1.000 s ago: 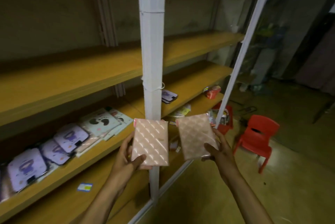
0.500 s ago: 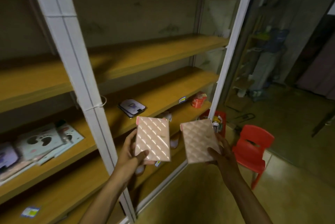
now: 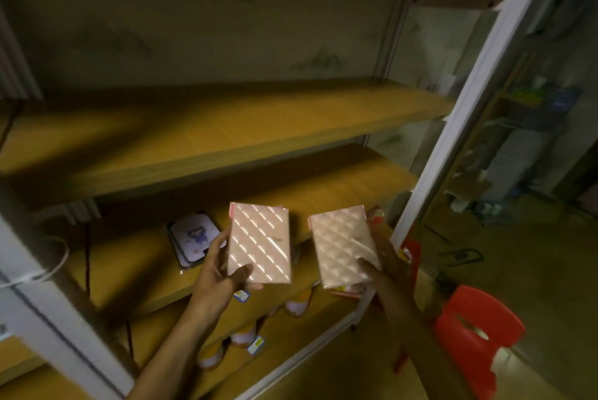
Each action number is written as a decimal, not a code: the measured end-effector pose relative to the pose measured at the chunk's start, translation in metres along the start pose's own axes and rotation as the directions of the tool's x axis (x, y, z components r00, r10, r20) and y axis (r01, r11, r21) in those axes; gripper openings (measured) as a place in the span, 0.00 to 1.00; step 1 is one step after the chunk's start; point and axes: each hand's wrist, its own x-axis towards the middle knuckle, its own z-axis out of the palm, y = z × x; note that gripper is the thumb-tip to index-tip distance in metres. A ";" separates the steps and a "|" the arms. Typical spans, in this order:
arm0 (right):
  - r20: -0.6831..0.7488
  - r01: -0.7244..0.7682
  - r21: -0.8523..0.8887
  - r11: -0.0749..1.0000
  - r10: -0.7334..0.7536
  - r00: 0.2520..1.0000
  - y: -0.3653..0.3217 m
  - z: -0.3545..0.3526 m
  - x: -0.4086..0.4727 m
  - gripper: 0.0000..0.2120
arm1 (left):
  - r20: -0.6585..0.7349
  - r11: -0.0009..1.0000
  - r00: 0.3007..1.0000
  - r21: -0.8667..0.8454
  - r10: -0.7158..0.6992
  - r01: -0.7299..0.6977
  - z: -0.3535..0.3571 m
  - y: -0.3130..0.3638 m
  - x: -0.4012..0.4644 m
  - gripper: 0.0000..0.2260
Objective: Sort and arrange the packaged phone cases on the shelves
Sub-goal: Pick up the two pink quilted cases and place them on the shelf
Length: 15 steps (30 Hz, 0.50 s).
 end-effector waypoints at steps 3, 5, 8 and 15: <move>0.028 0.032 -0.142 0.989 -0.028 0.999 0.000 0.003 0.052 0.25 | -0.078 1.000 0.997 0.026 -0.007 0.009 0.011 0.005 0.030 0.32; 0.082 0.029 -0.187 0.982 -0.014 0.997 0.000 0.010 0.090 0.25 | -0.119 1.000 0.993 0.017 -0.017 0.019 0.015 0.008 0.043 0.33; 0.188 -0.014 -0.135 0.991 0.040 0.981 0.011 0.020 0.134 0.26 | -0.172 0.998 0.984 0.021 -0.047 0.051 0.023 0.009 0.059 0.34; 0.378 -0.098 -0.093 0.991 0.126 0.917 0.032 0.051 0.221 0.25 | -0.394 0.998 0.917 -0.005 -0.055 0.058 0.043 -0.007 0.083 0.33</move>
